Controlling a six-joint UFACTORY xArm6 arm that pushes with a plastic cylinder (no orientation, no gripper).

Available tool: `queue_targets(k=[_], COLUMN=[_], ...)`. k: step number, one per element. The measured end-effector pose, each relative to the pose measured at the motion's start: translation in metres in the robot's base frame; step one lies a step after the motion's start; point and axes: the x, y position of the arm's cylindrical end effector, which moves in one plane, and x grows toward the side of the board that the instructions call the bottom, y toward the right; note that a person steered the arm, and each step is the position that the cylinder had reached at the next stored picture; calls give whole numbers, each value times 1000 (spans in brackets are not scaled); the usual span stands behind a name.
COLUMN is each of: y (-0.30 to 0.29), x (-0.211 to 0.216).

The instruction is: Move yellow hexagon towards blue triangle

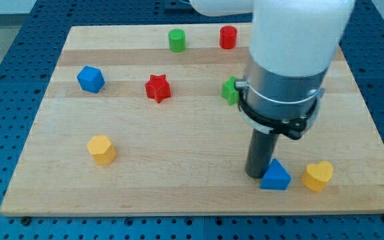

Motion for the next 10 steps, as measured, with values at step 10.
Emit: queue_targets(k=[10], y=[-243], x=[-53])
